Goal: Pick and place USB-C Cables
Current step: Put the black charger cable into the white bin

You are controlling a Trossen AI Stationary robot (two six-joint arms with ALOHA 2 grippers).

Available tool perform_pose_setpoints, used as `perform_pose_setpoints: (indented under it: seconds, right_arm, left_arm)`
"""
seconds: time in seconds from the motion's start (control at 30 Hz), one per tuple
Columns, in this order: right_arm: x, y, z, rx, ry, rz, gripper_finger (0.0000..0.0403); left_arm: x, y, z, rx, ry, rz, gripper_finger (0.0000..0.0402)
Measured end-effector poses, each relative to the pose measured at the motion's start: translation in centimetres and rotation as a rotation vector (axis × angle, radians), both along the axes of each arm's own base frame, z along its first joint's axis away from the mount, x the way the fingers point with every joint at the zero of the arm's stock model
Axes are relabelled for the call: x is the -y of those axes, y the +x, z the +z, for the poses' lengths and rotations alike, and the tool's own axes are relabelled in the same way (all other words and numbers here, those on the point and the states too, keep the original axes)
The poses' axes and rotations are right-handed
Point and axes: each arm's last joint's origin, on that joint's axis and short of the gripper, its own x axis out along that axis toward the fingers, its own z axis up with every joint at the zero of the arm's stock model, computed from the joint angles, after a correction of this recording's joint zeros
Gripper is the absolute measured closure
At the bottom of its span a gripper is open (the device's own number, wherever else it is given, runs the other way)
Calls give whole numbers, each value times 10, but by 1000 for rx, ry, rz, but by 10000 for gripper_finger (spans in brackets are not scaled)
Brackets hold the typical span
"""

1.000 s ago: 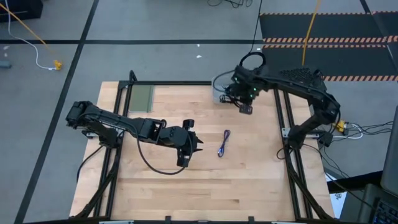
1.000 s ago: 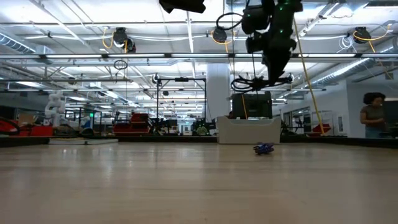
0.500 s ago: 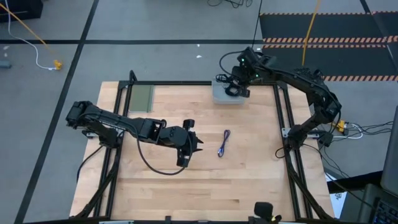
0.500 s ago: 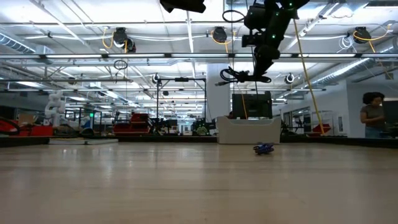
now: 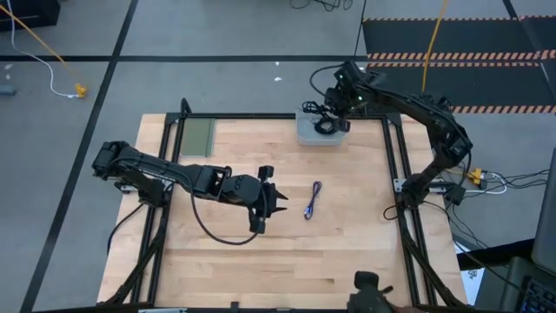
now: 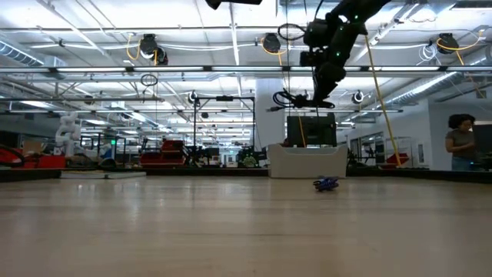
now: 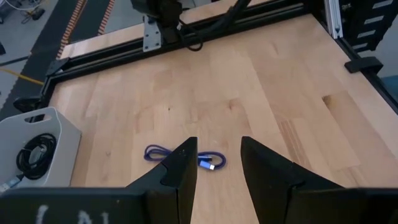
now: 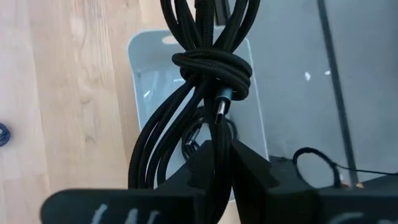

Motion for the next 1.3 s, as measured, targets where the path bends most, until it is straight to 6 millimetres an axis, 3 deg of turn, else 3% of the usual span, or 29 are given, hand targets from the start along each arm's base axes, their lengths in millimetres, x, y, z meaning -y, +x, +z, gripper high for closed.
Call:
perform_pose_setpoints:
  seconds: [0.43, 1.3]
  right_arm:
    - [24, 2, -37, -93, 107, -32, 369]
    - [28, 4, -92, -84, 45, 11, 369]
  left_arm:
    - [0, 0, 0, -4, -7, 5, 275]
    - [0, 0, 0, -5, -23, 15, 275]
